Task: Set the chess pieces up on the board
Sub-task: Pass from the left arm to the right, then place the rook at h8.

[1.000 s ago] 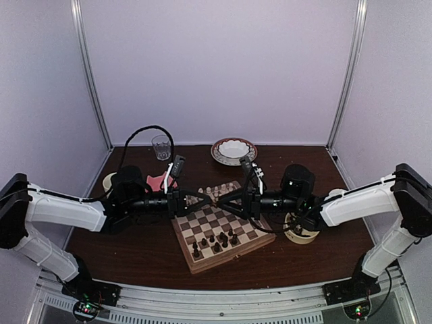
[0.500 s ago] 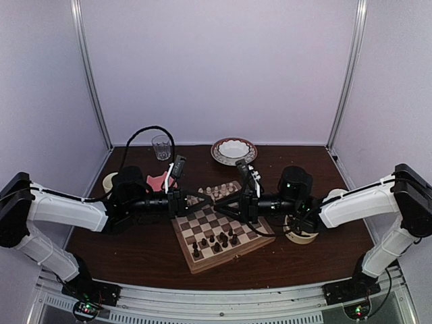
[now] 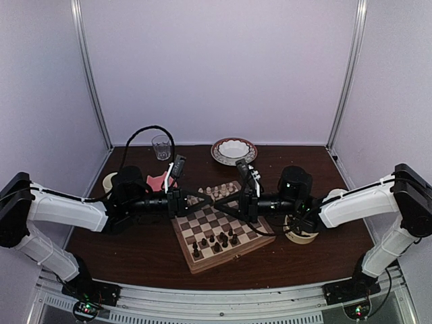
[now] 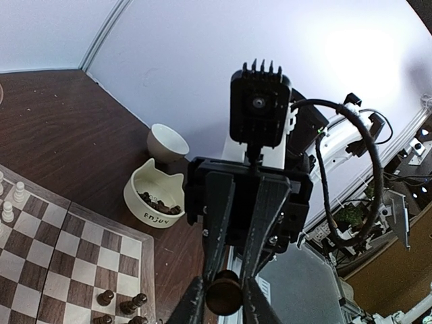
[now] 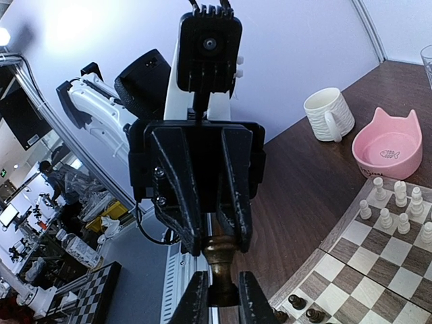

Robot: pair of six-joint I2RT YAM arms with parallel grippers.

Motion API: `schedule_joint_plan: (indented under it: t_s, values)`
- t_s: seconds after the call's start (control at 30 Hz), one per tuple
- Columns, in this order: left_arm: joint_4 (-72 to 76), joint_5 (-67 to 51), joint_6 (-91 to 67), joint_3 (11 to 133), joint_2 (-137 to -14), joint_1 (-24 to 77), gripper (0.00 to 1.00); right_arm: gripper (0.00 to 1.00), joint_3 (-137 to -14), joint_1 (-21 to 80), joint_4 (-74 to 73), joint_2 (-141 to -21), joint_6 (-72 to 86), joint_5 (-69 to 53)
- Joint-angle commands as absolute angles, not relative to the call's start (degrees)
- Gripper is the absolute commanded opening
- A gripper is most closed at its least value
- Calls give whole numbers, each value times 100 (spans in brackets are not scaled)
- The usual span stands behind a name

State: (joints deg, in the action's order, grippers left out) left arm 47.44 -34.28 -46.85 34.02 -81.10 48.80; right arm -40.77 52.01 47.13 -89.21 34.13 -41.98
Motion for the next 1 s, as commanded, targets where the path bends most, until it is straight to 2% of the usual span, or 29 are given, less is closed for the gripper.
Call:
schedule_joint_plan:
  t_s: [0.0,0.33,0.37,0.47,0.53,0.67,0.83,0.97]
  values:
    - [5003,-3366,-4649,3329,-8083,4887,21,10,-4055,5223,4606,-8567,3261,-3886]
    - [4987,-3410,-4640,3381,-8183,4887,22,9,-4141,5206,4152,-8442,3059,-3746]
    - [4986,-3410,-4638,3379,-8187,4887,25,9,-4154,5211,4107,-8431,3036,-3752]
    - [4964,-3375,-4592,3352,-8133,4887,43,9,-4205,5205,3865,-8335,2909,-3653]
    - [4779,-3257,-4459,3318,-8018,4886,55,9,-4358,5205,3148,-8200,2684,-3459]
    - [4075,-2826,-3964,3244,-7575,4887,69,11,-5095,5174,882,-7985,2060,-2920]
    - [2539,-2037,-2987,3331,-6747,4887,75,13,-5687,5074,-1610,-7770,1461,-2416]
    - [2270,-1671,-2637,3253,-6449,4887,76,17,-6455,5047,-3740,-7876,1048,-1811]
